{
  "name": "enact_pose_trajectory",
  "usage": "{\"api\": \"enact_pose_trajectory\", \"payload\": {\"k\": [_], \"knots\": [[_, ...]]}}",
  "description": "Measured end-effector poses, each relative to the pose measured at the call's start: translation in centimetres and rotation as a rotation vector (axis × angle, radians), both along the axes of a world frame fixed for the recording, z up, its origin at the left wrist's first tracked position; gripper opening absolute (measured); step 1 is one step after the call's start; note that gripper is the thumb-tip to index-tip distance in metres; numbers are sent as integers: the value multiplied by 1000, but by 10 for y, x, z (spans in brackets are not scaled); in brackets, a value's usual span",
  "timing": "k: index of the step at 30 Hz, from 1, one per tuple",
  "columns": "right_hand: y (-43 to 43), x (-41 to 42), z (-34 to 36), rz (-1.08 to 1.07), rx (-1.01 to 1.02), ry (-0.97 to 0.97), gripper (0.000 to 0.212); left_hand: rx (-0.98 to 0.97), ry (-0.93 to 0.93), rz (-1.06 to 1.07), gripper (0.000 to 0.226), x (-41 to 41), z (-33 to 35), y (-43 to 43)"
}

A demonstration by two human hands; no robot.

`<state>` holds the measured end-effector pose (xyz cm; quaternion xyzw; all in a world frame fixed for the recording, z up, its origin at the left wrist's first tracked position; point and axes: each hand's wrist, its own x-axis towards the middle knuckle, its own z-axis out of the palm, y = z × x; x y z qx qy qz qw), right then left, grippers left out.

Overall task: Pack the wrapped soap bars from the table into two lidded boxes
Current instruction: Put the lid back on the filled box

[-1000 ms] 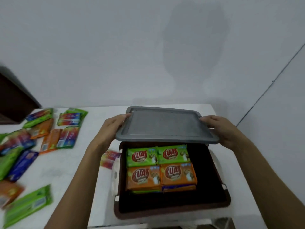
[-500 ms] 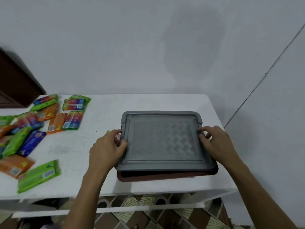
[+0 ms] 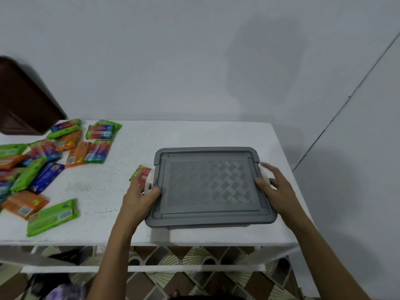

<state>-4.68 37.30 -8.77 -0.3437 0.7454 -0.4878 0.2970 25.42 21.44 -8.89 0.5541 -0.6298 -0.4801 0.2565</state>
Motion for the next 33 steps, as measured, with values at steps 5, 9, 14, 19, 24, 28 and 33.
{"api": "enact_pose_trajectory", "payload": {"k": [5, 9, 14, 19, 24, 28, 33], "knots": [[-1, 5, -7, -126, 6, -170, 49, -124, -68, -18, 40, 2, 0, 7], [0, 9, -9, -153, -85, -159, 46, -290, -247, -50, 50, 3, 4, 8], [2, 9, -10, -144, -104, -144, 48, -348, -329, -107, 52, 5, 8, 4], [-2, 10, -7, -67, -48, 63, 46, -292, -291, -132, 69, 2, 5, 4], [-7, 19, -4, -47, 121, 388, 49, -342, -212, -84, 51, 2, -2, 6], [-9, 28, -8, -96, 147, 579, 51, -396, -186, -58, 47, -3, 0, 7], [-16, 14, -8, -156, 35, 597, 45, -412, -167, -52, 48, -19, 1, 0]]}}
